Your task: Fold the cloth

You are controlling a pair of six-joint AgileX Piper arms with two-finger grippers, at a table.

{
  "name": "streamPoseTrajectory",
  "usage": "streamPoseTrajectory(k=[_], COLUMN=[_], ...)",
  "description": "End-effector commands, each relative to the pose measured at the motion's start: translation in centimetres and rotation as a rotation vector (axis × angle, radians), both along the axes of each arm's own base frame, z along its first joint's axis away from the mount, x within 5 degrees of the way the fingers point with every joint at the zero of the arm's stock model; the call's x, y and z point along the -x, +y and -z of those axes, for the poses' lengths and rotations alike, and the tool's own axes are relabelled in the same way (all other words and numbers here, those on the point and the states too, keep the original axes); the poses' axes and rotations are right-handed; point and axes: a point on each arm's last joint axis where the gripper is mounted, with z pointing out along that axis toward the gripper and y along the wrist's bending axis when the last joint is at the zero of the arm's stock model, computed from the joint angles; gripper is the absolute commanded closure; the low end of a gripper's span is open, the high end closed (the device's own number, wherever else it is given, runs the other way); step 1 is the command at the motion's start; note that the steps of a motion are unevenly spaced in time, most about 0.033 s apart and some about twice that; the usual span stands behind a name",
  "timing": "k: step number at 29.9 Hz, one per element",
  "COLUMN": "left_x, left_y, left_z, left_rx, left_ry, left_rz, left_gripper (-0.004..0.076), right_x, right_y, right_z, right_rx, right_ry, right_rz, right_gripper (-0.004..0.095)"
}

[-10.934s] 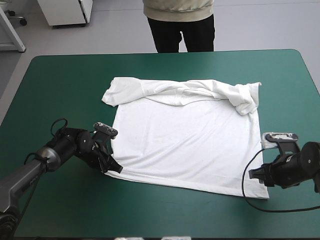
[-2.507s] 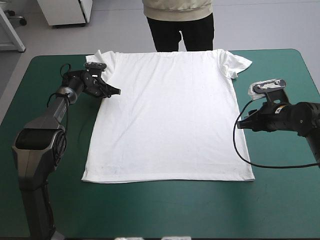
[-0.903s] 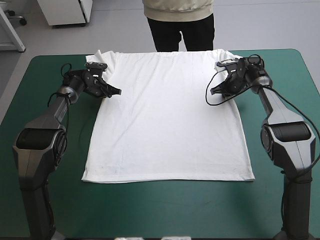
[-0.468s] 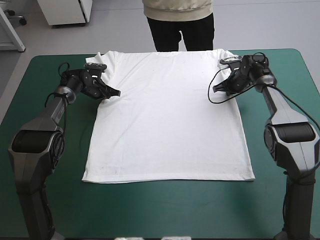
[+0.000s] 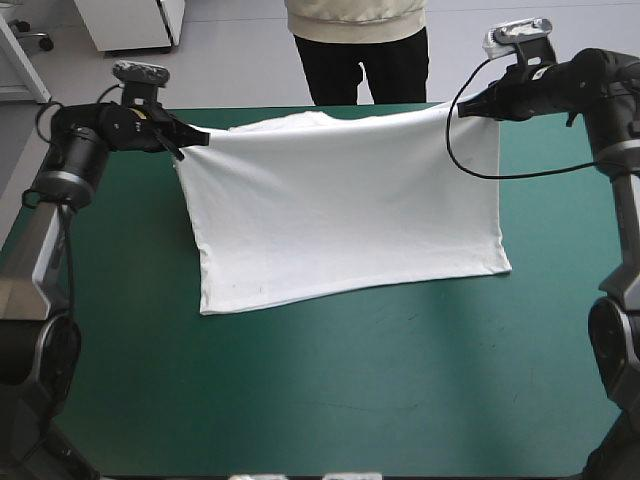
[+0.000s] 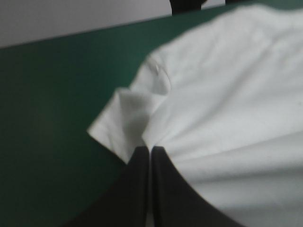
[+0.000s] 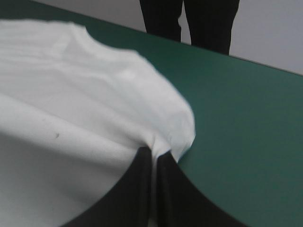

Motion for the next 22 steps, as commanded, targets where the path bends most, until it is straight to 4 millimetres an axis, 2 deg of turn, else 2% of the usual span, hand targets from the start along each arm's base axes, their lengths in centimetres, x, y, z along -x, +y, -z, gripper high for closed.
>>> streamPoseTrajectory(k=[1,6,9,12,15,17,22], left_x=[4.9,10.8,13.0,13.9,13.8,13.2,10.1], left_y=[0.6,0.9,1.0,1.0,1.0,1.0,0.7], left_z=[-8.1,-13.9,-15.5,-15.8,-15.6,-15.1,-13.2], left_rx=[0.019,0.017,0.020,0.025,0.029,0.031,0.050], left_ry=[-0.264,-0.473,-0.531,-0.528,-0.509,-0.486,-0.438], left_rz=[-0.015,-0.013,-0.014,-0.009,-0.007,-0.008,-0.007], left_gripper=[0.0733,0.0733,0.0733,0.0733,0.0733,0.0733,0.0733], right_x=[5.5,11.1,14.1,15.8,16.2,15.6,11.8], right_y=[-0.3,-0.4,-0.4,-0.4,-0.4,-0.4,-0.6], right_z=[-7.3,-11.5,-13.1,-13.9,-13.9,-13.5,-11.6], right_rx=[-0.009,0.006,0.016,0.019,0.011,0.002,-0.019], right_ry=[-0.236,-0.350,-0.390,-0.412,-0.397,-0.378,-0.325], right_rz=[0.001,-0.013,-0.018,-0.023,-0.020,-0.016,0.011], right_gripper=[0.0923,0.0925,0.0925,0.0925,0.0925,0.0925,0.0925])
